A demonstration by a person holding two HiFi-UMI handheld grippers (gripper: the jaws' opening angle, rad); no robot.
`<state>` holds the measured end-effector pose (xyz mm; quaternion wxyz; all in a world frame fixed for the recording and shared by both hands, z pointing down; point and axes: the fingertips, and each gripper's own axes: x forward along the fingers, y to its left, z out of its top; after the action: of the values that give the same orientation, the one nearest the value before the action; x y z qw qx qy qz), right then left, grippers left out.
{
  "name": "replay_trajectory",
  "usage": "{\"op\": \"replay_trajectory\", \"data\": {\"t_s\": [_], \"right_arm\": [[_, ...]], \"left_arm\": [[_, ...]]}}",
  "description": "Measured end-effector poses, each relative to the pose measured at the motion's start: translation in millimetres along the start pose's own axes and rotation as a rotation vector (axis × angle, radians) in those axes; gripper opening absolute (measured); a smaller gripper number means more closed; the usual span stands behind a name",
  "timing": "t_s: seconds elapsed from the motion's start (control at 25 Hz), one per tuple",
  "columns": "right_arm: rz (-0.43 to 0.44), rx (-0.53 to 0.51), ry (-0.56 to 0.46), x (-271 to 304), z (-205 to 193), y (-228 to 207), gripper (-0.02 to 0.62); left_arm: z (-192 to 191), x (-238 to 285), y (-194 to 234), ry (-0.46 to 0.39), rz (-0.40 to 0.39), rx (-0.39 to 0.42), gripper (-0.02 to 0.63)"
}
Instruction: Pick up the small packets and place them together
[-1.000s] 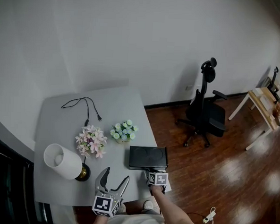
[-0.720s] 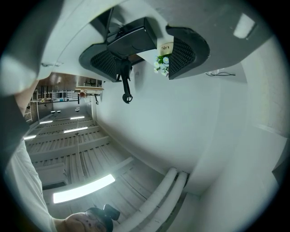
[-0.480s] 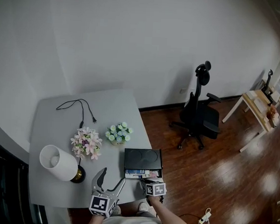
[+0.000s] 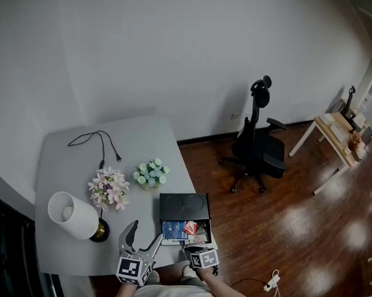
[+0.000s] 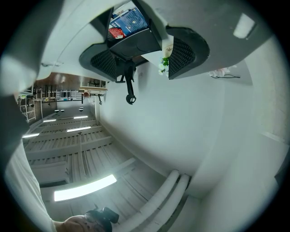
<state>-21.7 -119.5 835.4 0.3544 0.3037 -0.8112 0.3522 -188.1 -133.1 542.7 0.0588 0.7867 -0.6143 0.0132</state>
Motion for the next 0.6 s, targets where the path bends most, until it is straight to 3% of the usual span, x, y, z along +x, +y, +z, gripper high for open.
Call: {"op": "replay_trajectory", "data": {"t_s": [0.08,0.2,0.32,0.4,0.52,0.6], "right_arm": [[-0.014,-0.054,-0.021,-2.5,3.6,-0.9,0.064],[-0.019,-0.102,-0.078,-17.3,11.2,3.5,0.114],[0.031,-0.106,-0.230,-48.8,41.4,16.4,0.114],[0.081,-0.137,-0.414,-82.0,79.4,29.5,0.114],[0.155,-0.196,-0.817,-156.3,146.4,51.6,0.114],[0.158,-0.212,-0.990,-197.1,178.4,56.0,0.114]], "left_arm": [[-2.0,-0.7,-0.5,0.002,0.004,-0.003,0.344],[-1.6,-1.8,-0.6,-0.001,0.008,-0.007,0.344],[0.2,-2.2,0.8,-0.007,0.015,-0.008,0.344],[1.8,-1.1,2.0,-0.013,0.021,-0.012,0.344],[7.7,0.5,1.8,-0.031,0.022,-0.015,0.344],[12.6,2.2,1.7,-0.044,0.022,-0.014,0.344]]}}
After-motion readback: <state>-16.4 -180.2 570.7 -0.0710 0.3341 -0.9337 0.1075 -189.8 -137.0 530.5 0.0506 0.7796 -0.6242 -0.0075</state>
